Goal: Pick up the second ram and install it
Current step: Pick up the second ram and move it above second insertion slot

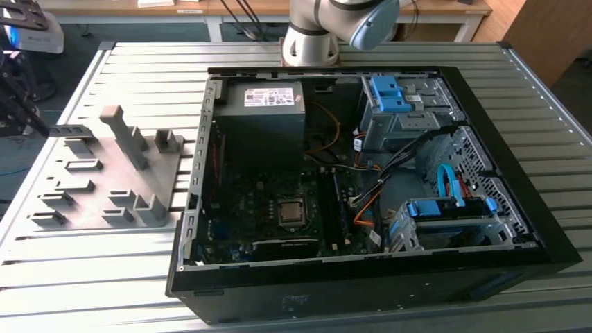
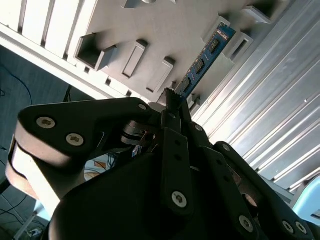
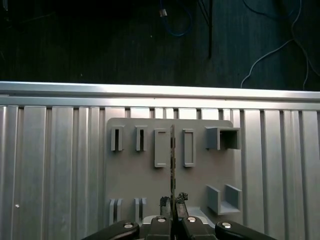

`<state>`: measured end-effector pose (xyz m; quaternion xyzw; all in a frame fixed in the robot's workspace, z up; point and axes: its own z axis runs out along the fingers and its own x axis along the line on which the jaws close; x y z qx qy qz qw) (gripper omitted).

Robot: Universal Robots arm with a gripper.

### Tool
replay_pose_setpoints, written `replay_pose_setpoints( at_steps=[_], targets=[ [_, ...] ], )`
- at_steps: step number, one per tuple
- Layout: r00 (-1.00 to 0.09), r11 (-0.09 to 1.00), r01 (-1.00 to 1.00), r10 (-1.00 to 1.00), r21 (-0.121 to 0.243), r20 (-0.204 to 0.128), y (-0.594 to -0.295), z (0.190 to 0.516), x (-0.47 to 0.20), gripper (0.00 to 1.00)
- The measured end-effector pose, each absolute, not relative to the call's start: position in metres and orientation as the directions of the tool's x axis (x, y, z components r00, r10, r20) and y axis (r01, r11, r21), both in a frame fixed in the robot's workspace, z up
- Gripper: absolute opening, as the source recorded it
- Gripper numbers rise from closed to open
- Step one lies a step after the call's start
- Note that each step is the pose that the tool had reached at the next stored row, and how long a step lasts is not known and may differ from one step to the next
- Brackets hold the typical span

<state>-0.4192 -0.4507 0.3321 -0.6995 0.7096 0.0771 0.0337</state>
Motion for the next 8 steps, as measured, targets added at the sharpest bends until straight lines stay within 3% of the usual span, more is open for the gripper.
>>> replay_pose_setpoints(
  at_steps=[5,8],
  targets=[
    [-0.019,0.009,-0.998,-0.988,0.062,-0.156,-0.451,0.346,-0.419,0.14],
    [-0.019,0.012,-0.998,-0.993,0.062,-0.114,-0.451,0.348,-0.419,0.14]
  ],
)
